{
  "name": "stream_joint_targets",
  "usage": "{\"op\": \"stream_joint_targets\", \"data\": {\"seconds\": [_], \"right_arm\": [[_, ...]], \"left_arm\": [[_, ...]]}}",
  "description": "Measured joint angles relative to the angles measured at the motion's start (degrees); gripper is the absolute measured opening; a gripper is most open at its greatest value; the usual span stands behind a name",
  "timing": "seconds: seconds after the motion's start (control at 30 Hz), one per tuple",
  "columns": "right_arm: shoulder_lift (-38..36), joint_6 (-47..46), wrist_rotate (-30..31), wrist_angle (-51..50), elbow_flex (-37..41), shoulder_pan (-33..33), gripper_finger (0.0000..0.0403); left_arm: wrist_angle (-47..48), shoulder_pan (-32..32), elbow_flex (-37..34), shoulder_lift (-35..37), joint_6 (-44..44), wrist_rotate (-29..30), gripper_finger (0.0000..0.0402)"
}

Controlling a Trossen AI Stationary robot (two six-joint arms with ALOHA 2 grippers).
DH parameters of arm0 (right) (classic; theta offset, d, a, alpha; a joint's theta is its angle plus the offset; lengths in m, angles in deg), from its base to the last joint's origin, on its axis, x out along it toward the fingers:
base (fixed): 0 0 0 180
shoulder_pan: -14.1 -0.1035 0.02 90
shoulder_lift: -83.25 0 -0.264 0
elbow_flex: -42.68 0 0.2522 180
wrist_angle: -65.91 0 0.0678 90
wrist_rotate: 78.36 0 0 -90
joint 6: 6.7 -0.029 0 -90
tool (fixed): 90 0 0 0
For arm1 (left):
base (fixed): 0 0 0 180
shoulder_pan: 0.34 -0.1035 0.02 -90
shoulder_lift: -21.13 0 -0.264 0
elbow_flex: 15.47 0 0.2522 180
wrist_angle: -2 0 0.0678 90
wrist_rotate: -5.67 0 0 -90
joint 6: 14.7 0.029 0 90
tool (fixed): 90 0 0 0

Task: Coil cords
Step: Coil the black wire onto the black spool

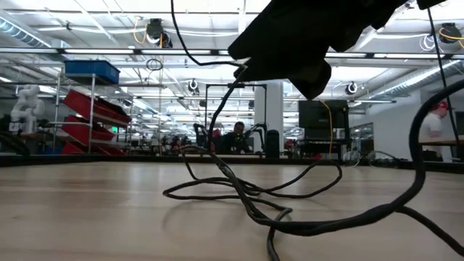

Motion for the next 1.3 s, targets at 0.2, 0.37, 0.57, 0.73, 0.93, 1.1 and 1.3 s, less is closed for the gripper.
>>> {"op": "stream_joint_targets", "data": {"seconds": [0.2,0.37,0.57,0.73,0.93,1.1,1.3], "right_arm": [[0.07,0.36,1.49,-0.56,0.00,0.00,0.0135],[0.09,0.85,2.52,-0.44,0.00,0.00,0.0111],[0.10,1.60,2.29,-0.42,0.00,0.00,0.0037],[0.79,2.25,0.90,0.93,0.02,0.00,0.0026],[2.96,1.94,-0.28,3.88,0.05,0.07,0.0064],[3.32,1.95,-0.50,4.35,0.04,0.20,0.0073],[2.99,2.44,-0.53,4.21,0.04,0.20,0.0023]], "left_arm": [[-0.02,0.00,0.00,0.00,0.02,0.12,0.0010],[0.00,0.00,0.00,0.00,-0.01,0.19,0.0010],[-0.02,-0.04,0.00,0.00,-0.07,0.21,0.0010],[-0.02,-0.04,0.00,0.00,-0.09,0.23,0.0010],[-0.05,0.01,0.00,0.00,-0.38,0.42,0.0010],[-0.01,0.00,0.00,0.00,-0.46,0.43,0.0010],[0.27,0.00,0.00,0.00,-0.44,0.43,0.0010]]}}
